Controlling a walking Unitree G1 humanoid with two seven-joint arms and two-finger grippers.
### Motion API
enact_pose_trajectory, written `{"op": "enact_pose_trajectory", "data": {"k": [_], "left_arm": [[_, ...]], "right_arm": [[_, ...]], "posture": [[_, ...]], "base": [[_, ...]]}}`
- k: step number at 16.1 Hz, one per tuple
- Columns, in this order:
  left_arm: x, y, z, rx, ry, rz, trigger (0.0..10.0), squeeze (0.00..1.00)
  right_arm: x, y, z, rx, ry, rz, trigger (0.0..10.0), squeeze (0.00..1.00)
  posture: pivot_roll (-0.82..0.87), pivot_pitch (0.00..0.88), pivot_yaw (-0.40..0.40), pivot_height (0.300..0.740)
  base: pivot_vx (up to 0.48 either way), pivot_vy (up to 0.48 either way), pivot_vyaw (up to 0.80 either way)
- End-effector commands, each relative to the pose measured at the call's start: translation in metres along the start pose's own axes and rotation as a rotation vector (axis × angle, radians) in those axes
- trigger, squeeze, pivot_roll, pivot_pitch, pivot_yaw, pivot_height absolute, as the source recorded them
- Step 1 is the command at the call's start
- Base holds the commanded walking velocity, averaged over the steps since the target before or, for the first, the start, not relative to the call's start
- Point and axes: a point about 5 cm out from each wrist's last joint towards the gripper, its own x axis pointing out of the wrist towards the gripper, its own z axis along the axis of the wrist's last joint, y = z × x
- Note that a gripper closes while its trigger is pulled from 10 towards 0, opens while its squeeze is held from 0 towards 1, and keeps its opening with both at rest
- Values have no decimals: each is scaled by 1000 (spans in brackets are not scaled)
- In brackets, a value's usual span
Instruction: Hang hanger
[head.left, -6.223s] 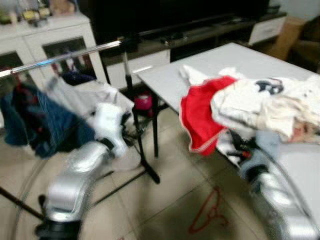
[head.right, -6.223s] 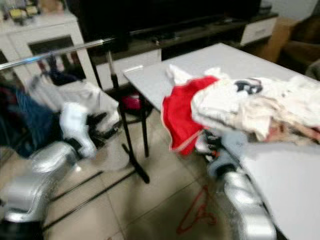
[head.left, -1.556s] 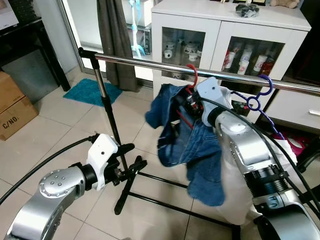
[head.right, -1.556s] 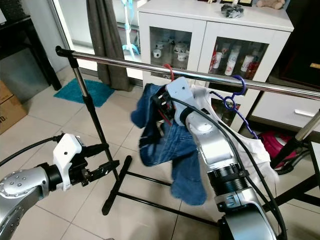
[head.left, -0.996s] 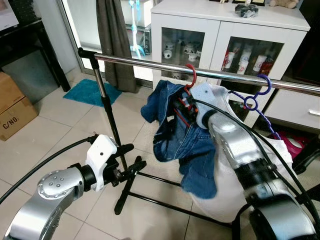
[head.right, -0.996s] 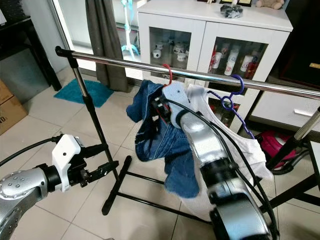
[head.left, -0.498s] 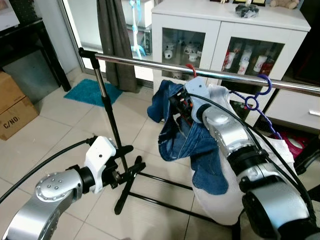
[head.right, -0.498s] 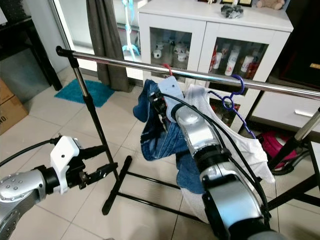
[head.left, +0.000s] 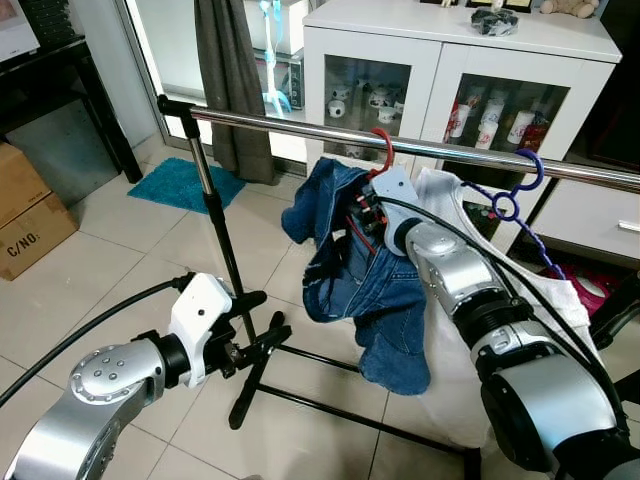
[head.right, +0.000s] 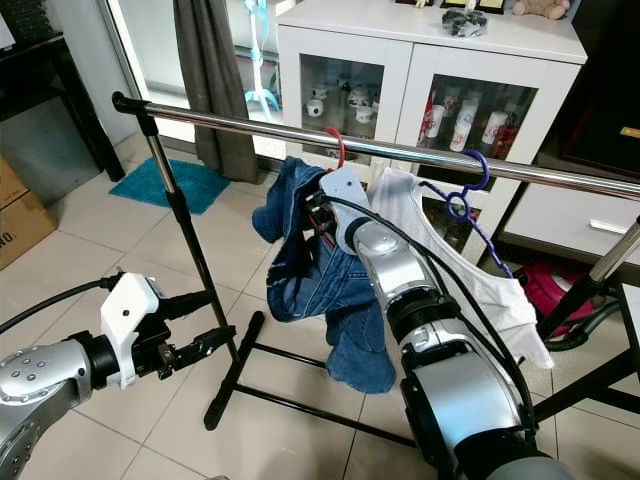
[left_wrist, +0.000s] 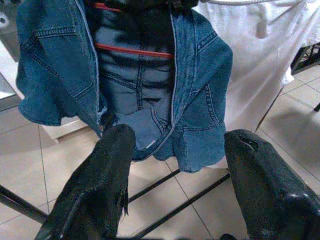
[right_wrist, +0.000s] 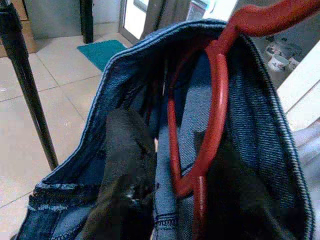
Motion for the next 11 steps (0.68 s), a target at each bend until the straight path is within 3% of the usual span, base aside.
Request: {"op": "enact_pose_trajectory", "data": {"k": [1,11], "left_arm": [[0,0,4,9,-7,-1,10000,0],[2,0,3,19,-3,-4,10000,0]], "right_arm": [[1,0,3,8,-9,4,0,0],[2,-2,3,19,-17,12,0,0]], "posture": [[8,0,5,740],[6,0,7,740]], "base": [[0,0,0],[0,0,0]]}}
